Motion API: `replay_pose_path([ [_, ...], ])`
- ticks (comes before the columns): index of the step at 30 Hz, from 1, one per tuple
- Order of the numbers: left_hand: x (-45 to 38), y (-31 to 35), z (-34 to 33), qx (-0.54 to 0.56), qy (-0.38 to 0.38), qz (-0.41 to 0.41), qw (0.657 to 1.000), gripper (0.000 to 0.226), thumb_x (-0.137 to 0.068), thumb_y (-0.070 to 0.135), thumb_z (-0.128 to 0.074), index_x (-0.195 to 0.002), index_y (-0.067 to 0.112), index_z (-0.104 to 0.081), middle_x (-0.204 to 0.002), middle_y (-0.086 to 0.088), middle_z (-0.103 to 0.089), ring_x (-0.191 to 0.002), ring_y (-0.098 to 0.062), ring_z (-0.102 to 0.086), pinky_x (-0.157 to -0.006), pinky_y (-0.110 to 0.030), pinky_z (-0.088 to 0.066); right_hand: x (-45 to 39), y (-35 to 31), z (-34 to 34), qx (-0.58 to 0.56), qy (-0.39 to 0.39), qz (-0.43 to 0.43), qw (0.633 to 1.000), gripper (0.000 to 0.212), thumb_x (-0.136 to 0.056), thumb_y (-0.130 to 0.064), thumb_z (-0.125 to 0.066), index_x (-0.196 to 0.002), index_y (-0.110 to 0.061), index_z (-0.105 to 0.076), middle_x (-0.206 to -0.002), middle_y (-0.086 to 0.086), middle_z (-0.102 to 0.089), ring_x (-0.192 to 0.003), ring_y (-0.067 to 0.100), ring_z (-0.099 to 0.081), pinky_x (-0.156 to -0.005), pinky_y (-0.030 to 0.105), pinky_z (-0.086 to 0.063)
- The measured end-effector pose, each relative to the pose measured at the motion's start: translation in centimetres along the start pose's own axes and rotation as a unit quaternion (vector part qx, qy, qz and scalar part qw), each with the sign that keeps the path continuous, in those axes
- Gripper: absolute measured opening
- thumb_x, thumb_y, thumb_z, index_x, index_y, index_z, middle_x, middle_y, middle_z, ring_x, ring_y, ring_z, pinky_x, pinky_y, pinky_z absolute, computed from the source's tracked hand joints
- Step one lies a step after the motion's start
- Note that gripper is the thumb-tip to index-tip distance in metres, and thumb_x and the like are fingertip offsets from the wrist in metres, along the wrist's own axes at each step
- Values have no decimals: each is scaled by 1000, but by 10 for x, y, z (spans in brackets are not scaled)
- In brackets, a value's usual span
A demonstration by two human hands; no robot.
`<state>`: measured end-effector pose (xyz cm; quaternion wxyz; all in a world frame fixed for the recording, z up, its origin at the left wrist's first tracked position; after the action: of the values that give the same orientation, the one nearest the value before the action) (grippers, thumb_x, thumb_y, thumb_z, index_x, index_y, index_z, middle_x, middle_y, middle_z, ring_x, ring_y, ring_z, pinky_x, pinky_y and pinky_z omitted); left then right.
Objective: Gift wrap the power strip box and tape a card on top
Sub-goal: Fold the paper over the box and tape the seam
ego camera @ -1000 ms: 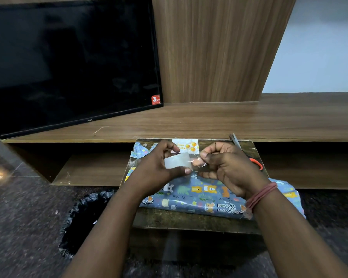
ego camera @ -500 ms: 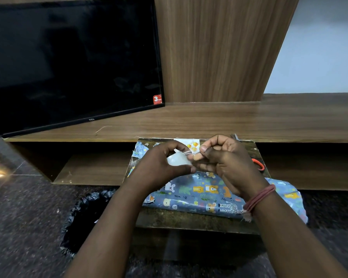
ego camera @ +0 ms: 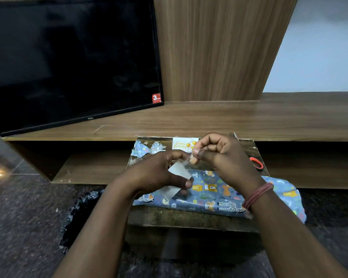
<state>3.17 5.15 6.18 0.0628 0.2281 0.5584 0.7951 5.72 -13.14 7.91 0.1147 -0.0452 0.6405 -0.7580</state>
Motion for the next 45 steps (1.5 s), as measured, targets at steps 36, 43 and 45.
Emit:
replay_pose_path([
  [36,-47,28,31,95,-119,75,986,47,-81,-5,-76,-126,6,-65,-118,-35,-66,-70,-24,-66,-71,-35,-58,-26,44,79,280,250,-65,925,12,-90,-13,-63,-79,-12,-68,-85,9,-72,-91,30,-68,-69,26,-44],
  [43,-90,54,29,-24,-151,139,978,45,-83,-4,-75,-126,8,-65,-103,-26,-70,-69,-25,-69,-66,-38,-58,-43,78,93,392,213,-221,867,17,-92,-6,-61,-105,2,-67,-107,23,-68,-103,39,-65,-73,31,-45],
  [45,-98,59,22,-37,-154,137,978,46,-82,-3,-75,-125,7,-65,-102,-26,-71,-69,-25,-69,-66,-38,-59,-46,80,90,405,212,-224,861,20,-94,-5,-57,-111,3,-67,-112,22,-67,-108,37,-65,-80,34,-51],
])
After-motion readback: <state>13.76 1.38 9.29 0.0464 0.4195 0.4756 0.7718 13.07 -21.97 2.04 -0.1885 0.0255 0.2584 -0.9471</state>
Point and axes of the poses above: each hand's wrist, its own x-axis away from the middle knuckle, its own z-axis out of the back of the hand, y = z × x, the point moved 3 cm from there along -x, towards the middle knuckle
